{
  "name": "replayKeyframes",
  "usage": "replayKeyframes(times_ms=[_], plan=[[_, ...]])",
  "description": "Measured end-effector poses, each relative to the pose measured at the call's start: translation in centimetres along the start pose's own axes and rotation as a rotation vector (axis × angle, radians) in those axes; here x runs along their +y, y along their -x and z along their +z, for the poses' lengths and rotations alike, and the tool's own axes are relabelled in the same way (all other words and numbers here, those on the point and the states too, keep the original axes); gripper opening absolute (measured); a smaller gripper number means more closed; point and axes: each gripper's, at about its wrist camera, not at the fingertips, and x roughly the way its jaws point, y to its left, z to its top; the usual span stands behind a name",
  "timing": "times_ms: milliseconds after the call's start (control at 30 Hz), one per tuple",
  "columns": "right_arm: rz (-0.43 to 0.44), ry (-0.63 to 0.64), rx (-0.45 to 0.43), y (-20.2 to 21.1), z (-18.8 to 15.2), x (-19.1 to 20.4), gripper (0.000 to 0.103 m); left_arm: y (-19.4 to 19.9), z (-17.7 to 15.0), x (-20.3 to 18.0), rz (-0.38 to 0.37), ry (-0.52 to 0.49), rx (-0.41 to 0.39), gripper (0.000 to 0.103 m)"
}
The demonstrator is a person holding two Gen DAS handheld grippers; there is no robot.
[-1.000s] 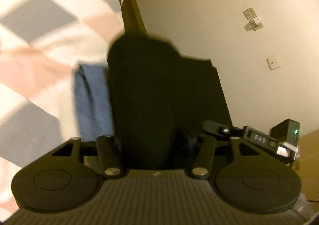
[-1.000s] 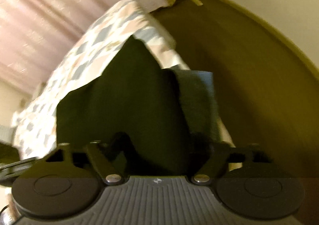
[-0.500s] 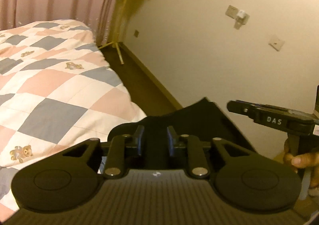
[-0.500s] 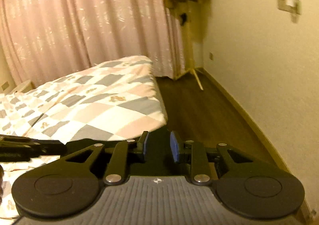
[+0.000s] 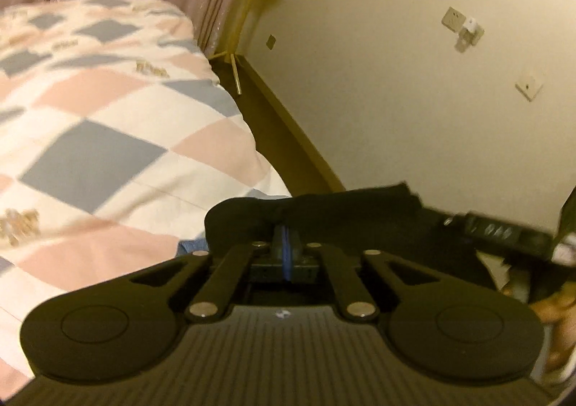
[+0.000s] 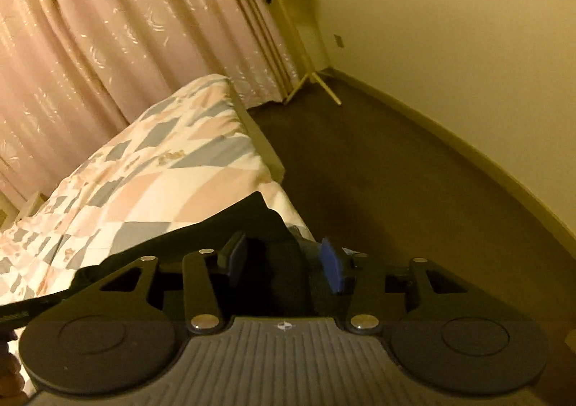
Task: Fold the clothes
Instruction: 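Lower the sweatpants onto the blue jeans and open both grippers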
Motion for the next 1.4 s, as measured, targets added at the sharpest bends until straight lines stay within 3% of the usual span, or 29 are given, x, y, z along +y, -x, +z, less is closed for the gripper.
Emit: replayKeyframes(times_ms=[200,333,467,700,833,1000,1067,1167,1267,1333,1400], plan=[[-0.006,0.076,-0.092,6.4,0.2,1.6,0.045,5.3,-0.4,-2.1,0.011,-0.088,-0.057,0.008],[0.000,0.130,-0.068,9.2,-2.6,2.7,0.045,7.6,-2.3,-3.5,-0.020,-0.168,-0.031,0.013],[-0.046,0.197,0.003,8.7,-5.9,3.4,0.046,5.9,-4.3,-2.8,0.019,-0.176,0.048,0.016],[-0.046,0.231,-0.041,10.0,-5.6,5.5,0.046,6.5,-2.5,-3.3,0.016,-0.185,0.002,0.015],[-0.068,0.247,0.039,8.8,-7.3,6.3,0.048,4.5,-3.2,-3.5,0.055,-0.209,0.063,0.016],[-0.062,0.225,-0.027,10.8,-7.8,8.0,0.048,6.5,-3.0,-4.5,0.064,-0.224,0.085,0.017],[-0.060,0.220,-0.022,10.9,-8.3,8.7,0.055,6.9,-3.1,-4.5,0.069,-0.247,0.113,0.024],[-0.112,0.213,0.063,9.6,-9.9,9.5,0.056,7.2,-3.3,-3.9,0.073,-0.241,0.162,0.025],[-0.135,0.166,0.024,11.0,-10.3,10.7,0.059,8.4,-2.9,-3.2,0.065,-0.235,0.182,0.036],[-0.167,0.141,-0.007,12.3,-10.7,11.8,0.069,9.8,-2.5,-2.7,0.050,-0.262,0.184,0.042],[-0.211,0.113,-0.034,13.4,-11.2,13.1,0.071,11.1,-2.0,-2.2,0.035,-0.289,0.187,0.045]])
